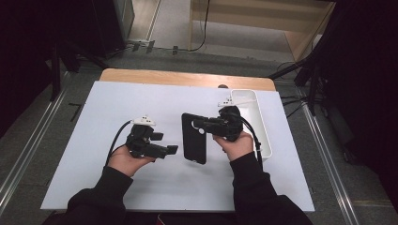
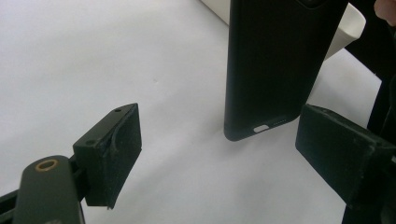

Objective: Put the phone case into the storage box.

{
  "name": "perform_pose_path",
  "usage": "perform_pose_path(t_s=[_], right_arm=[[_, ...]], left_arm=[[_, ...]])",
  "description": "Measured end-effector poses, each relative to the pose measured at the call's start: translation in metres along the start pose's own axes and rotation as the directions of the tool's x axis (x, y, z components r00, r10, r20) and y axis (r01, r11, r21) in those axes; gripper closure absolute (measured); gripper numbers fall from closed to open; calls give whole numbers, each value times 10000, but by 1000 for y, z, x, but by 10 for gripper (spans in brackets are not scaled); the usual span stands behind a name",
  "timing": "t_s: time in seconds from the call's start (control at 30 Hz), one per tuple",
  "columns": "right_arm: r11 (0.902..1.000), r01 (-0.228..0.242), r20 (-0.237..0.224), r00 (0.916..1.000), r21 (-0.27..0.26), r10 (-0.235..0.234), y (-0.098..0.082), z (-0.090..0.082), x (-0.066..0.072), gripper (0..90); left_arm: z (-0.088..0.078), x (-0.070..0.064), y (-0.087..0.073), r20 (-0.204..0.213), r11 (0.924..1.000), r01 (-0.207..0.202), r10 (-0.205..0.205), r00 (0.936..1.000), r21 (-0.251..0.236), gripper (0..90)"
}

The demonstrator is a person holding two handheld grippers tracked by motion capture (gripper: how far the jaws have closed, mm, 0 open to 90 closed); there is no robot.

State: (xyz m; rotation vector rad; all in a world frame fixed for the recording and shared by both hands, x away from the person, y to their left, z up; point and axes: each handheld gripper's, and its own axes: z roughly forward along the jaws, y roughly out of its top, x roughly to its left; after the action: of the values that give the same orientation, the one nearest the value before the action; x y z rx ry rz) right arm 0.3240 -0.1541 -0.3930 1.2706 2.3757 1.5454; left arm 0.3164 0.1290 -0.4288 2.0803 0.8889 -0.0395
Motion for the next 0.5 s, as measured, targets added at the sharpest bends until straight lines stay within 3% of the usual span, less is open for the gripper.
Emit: perform_pose_path(t_s=[0.03, 0.2, 0.3, 0.43, 0.5], right_arm=[[10000, 46, -50, 10000, -1, -46, 0, 0, 0, 748], [9986, 517, -260, 9983, 146, -513, 1, -2, -1, 748], [9967, 695, -360, 9970, 413, -680, 1, -1, -2, 748], [9940, 953, -593, 9940, 541, -921, 1, -1, -3, 749], [9913, 1160, -670, 9915, 616, -1118, 1, -2, -2, 749]], left_arm=[[-2, 1, 0, 174, 9999, -104, 104, 9998, 20, 166], [-6, 0, 3, 141, 9971, -671, 666, 9977, 353, 202], [-8, 0, 5, 285, 9949, -791, 775, 9966, 625, 202], [-6, 2, 7, 213, 9938, -635, 618, 9979, 918, 201], [-7, 3, 9, 470, 9933, -688, 647, 9968, 926, 202]])
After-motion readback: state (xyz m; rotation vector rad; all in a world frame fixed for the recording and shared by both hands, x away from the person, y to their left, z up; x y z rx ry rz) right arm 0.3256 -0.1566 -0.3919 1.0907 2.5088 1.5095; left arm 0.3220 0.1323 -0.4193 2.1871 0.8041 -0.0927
